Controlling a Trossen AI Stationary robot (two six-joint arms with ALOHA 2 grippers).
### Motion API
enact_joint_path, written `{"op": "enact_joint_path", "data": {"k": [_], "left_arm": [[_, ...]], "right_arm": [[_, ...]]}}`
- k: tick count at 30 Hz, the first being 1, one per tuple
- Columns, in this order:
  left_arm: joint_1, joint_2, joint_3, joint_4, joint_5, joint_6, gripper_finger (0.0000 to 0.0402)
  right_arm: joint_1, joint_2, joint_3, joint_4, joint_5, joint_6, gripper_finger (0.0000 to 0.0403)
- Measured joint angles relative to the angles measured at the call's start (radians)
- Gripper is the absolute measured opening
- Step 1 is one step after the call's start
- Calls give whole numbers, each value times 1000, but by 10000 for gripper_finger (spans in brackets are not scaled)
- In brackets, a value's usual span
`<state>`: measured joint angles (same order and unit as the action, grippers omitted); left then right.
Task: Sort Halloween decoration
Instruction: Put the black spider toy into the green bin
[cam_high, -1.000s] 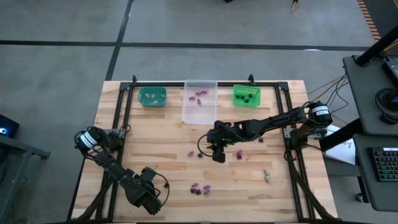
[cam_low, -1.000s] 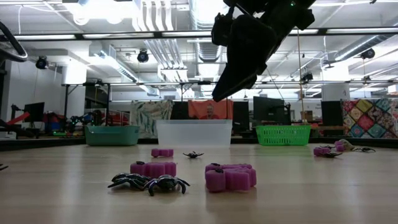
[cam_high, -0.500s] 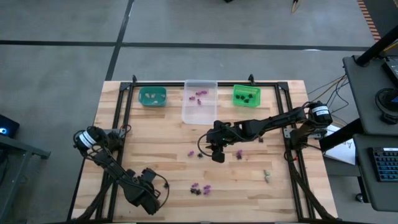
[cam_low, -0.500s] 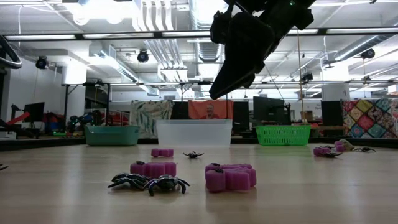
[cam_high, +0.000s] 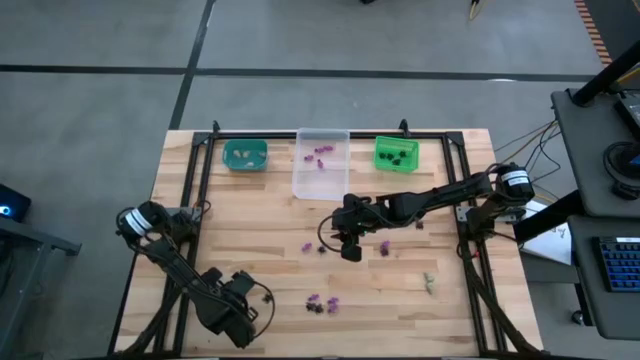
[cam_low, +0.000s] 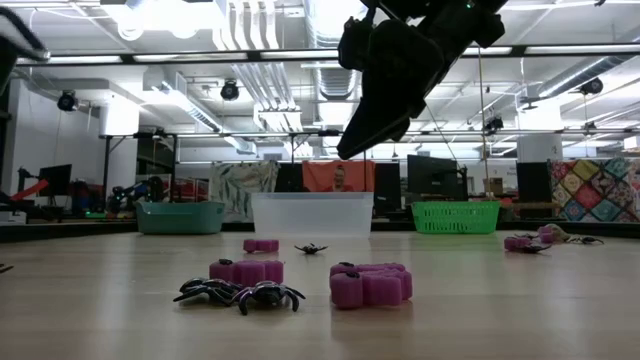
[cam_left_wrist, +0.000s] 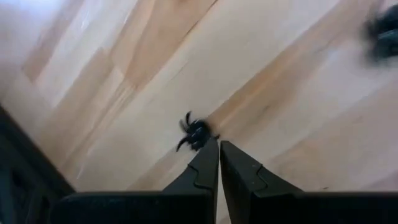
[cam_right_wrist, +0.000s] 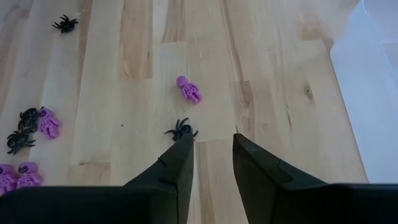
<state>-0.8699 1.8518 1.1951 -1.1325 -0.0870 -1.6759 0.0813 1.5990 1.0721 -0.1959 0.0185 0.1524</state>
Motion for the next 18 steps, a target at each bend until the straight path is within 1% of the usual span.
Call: {"op": "enact_joint_path", "data": {"k": [2, 11, 14, 18], "left_arm": [[0, -24, 9, 4, -39, 20, 0], [0, -163, 25, -4, -287, 103, 0], [0, -204, 24, -5, -294, 114, 0], [-2, -214, 15, -7, -213, 111, 0]], "right_arm": [[4, 0, 0, 0, 0, -7, 94], [14, 0, 0, 0, 0, -14, 81], [15, 0, 0, 0, 0, -15, 77], [17, 0, -2, 1, 0, -20, 75]]}}
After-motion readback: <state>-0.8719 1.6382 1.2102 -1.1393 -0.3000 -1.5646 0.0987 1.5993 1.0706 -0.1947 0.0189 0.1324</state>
